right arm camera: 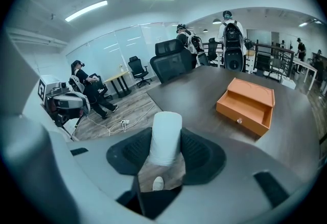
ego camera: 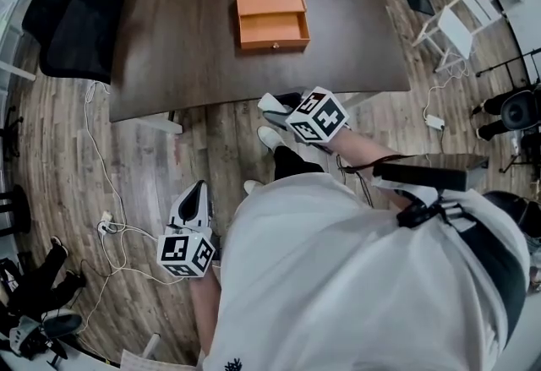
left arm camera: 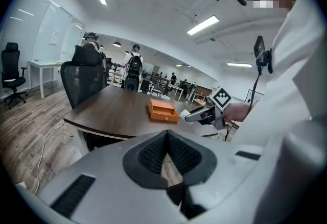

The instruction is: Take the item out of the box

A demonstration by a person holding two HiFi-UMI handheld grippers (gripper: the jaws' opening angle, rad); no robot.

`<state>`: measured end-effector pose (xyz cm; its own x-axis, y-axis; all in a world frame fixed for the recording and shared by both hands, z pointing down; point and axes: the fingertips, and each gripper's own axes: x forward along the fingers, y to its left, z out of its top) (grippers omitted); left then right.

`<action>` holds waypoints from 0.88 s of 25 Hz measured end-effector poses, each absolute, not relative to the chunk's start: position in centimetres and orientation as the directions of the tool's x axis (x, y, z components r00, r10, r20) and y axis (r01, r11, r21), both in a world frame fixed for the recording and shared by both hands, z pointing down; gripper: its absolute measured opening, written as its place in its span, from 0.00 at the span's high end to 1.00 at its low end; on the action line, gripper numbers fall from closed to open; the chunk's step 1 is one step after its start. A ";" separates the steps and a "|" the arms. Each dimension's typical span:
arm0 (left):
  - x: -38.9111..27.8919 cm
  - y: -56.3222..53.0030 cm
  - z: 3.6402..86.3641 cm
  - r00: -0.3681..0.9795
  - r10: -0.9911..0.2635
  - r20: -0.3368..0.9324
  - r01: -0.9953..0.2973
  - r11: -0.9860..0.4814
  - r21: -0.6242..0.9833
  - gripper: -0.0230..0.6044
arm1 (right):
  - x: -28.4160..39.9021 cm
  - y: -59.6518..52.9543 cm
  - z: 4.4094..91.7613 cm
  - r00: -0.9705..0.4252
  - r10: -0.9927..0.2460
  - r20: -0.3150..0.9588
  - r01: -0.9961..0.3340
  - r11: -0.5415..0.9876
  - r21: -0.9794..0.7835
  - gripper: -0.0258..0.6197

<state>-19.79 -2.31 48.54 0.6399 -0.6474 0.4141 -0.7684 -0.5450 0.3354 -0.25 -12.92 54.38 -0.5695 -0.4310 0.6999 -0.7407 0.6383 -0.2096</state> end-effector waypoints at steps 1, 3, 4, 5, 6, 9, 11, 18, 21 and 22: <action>-19.8 -2.4 48.5 0.639 -0.648 0.414 -0.769 -0.544 0.336 0.95 | -0.4 -13.0 54.3 -0.570 -0.430 0.700 -0.739 0.640 -0.209 0.70; -19.9 -2.4 48.6 0.638 -0.651 0.411 -0.770 -0.541 0.337 0.95 | -0.5 -13.1 54.4 -0.571 -0.428 0.701 -0.736 0.644 -0.207 0.70; -19.9 -2.3 48.6 0.637 -0.653 0.410 -0.771 -0.540 0.338 0.95 | -0.6 -13.1 54.3 -0.571 -0.427 0.701 -0.735 0.646 -0.205 0.70; -19.9 -2.2 48.7 0.636 -0.654 0.409 -0.771 -0.539 0.339 0.95 | -0.6 -13.0 54.3 -0.572 -0.427 0.700 -0.734 0.648 -0.204 0.70; -19.8 -2.0 48.7 0.636 -0.655 0.409 -0.772 -0.538 0.339 0.95 | -0.6 -12.9 54.3 -0.573 -0.427 0.699 -0.732 0.650 -0.204 0.70; -19.8 -1.5 48.8 0.634 -0.654 0.413 -0.774 -0.535 0.340 0.95 | -0.7 -12.6 54.2 -0.575 -0.424 0.700 -0.729 0.654 -0.202 0.70; -19.7 -1.6 48.8 0.633 -0.653 0.415 -0.774 -0.533 0.342 0.95 | -0.6 -12.7 54.1 -0.575 -0.423 0.700 -0.728 0.655 -0.203 0.70; -19.5 -1.6 49.1 0.638 -0.649 0.415 -0.770 -0.539 0.341 0.95 | -0.6 -12.8 54.4 -0.575 -0.429 0.697 -0.732 0.651 -0.204 0.70; -19.2 -1.8 49.1 0.643 -0.643 0.415 -0.765 -0.546 0.341 0.95 | -0.4 -13.0 54.4 -0.576 -0.430 0.695 -0.732 0.649 -0.206 0.70; -19.1 -1.9 49.1 0.645 -0.641 0.416 -0.764 -0.547 0.342 0.95 | -0.4 -13.0 54.3 -0.576 -0.430 0.695 -0.733 0.649 -0.206 0.70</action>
<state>-19.12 -1.89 49.06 0.6448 -0.6415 0.4155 -0.7643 -0.5470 0.3415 -0.40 -13.00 54.30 -0.5760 -0.4299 0.6953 -0.7326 0.6489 -0.2056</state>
